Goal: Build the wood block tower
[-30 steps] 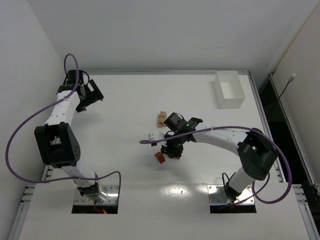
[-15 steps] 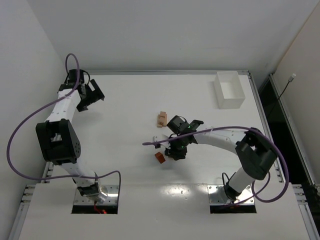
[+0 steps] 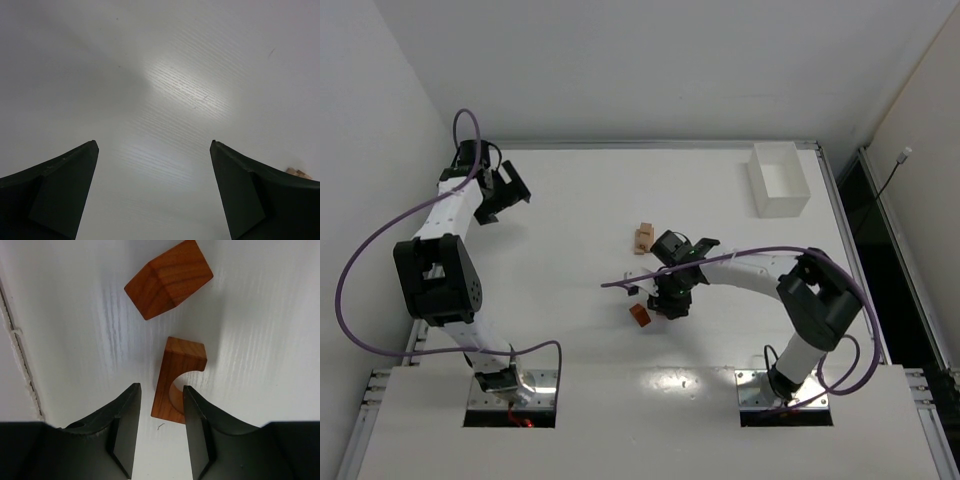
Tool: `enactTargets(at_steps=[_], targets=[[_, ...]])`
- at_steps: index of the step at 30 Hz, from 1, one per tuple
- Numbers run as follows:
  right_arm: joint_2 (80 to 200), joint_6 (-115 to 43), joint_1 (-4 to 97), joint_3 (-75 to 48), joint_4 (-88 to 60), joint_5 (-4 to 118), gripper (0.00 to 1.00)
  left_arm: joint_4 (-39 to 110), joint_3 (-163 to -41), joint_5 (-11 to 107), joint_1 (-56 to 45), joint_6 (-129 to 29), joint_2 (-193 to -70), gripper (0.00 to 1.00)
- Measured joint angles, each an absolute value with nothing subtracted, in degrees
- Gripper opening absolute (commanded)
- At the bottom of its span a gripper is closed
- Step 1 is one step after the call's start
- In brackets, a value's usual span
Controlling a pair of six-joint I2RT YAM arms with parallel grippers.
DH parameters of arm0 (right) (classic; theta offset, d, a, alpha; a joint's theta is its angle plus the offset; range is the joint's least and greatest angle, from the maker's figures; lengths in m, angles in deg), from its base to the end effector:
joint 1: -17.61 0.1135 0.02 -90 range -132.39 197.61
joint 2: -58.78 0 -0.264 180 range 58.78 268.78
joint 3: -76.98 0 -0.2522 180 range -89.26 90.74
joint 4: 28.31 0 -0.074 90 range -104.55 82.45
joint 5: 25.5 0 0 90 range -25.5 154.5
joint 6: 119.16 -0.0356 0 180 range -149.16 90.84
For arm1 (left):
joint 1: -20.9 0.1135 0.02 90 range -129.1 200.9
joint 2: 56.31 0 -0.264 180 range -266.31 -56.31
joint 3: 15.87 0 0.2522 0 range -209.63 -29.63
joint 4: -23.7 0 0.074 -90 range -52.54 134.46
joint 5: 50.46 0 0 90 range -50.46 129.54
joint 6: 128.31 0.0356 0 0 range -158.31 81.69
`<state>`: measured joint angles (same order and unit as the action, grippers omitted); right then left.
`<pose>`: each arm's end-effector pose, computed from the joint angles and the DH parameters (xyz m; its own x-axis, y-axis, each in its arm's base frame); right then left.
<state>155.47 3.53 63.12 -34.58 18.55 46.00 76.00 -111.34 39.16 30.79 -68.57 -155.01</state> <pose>0.2026 0.2224 0.1522 -0.1737 -0.9077 -0.3819 -0.9832 0.1380 0.1193 0.3682 0.0644 0.2699 -0.6131 -0.6184 -0.4916 -0.5608 0.7790 -0.2805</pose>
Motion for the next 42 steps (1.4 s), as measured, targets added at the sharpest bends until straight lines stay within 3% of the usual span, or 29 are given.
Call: enactTargets(at_steps=[6, 16, 20, 31, 42], targets=[[156.2, 3.7, 63.1, -33.5, 18.3, 46.0, 0.28, 76.0, -111.5, 39.4, 30.8, -68.6, -155.8, 0.93], [157.2, 4.5, 63.6, -33.4, 18.1, 46.6, 0.28, 76.0, -111.6, 39.6, 30.8, -68.6, -156.4, 0.93], [157.2, 5.1, 64.3, -33.4, 18.2, 47.0, 0.00, 76.0, -111.6, 39.6, 30.8, -68.6, -156.4, 0.93], [157.2, 2.2, 62.9, -29.8, 18.7, 45.9, 0.00, 75.2, -104.2, 39.6, 29.6, -68.2, -152.0, 0.93], [162.8, -20.6, 53.2, -7.8, 14.2, 31.7, 0.00, 73.4, -99.8, 42.7, 26.9, -60.7, -140.7, 0.99]])
